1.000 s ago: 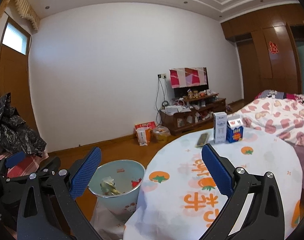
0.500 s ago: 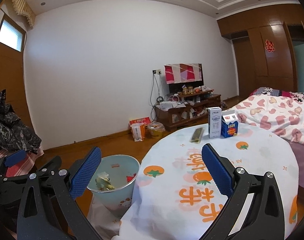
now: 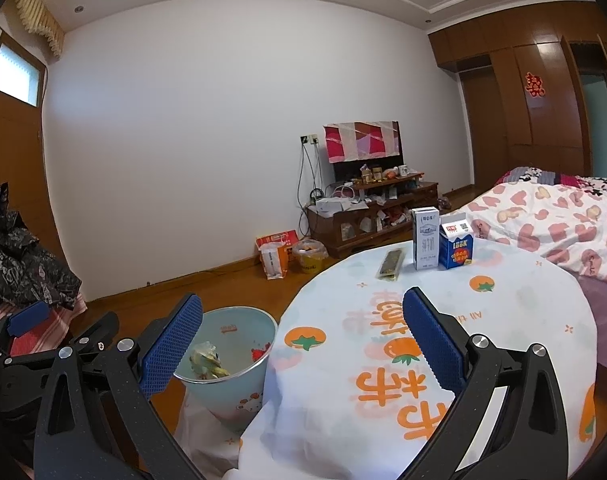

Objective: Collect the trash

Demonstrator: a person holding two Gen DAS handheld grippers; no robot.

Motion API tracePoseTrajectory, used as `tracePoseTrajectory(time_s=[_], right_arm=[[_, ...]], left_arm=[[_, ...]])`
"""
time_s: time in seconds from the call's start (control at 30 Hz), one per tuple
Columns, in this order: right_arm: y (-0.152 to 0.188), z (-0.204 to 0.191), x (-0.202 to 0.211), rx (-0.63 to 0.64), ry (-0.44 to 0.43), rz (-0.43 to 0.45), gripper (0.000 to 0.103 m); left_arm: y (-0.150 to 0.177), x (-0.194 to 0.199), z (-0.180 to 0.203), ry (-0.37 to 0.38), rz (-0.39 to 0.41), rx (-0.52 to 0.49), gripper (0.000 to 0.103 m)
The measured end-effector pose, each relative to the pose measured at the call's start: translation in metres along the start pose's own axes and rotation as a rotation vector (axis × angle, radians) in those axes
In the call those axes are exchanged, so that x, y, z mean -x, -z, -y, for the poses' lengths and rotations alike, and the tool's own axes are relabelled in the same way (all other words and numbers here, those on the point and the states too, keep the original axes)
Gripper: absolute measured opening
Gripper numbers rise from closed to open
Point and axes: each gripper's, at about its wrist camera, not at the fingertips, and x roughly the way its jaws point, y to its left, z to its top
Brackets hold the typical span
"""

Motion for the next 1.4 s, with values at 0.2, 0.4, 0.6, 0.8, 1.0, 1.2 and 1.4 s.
tracePoseTrajectory(time_s=[0.2, 0.4, 0.6, 0.8, 1.0, 1.2, 1.4], right_arm=[[0.0, 0.0, 0.001, 0.001, 0.0, 0.007, 0.098], [0.0, 0.001, 0.001, 0.001, 0.001, 0.003, 0.098], [0.001, 0.0, 0.001, 0.001, 0.001, 0.002, 0.098], [0.001, 0.0, 0.001, -0.003, 0.005, 0.002, 0.098], [0.002, 0.0, 0.001, -0.004, 0.005, -0.001, 0.098], [0.003, 0.0, 0.0, -0.004, 0.007, -0.001, 0.098], [0.004, 0.0, -0.001, -0.007, 0.01, -0.004, 0.098]], left_arm=[[0.0, -0.001, 0.001, 0.001, -0.004, 0.001, 0.097], [0.0, -0.001, 0.001, 0.0, -0.005, -0.002, 0.097], [-0.001, 0.0, 0.003, -0.02, -0.003, -0.011, 0.097], [0.0, 0.0, 0.007, -0.011, -0.002, -0.031, 0.097], [0.0, 0.001, 0.007, -0.01, -0.003, -0.028, 0.097], [0.0, 0.002, 0.008, -0.011, -0.008, -0.028, 0.097], [0.001, -0.001, 0.01, -0.029, -0.014, -0.029, 0.097]])
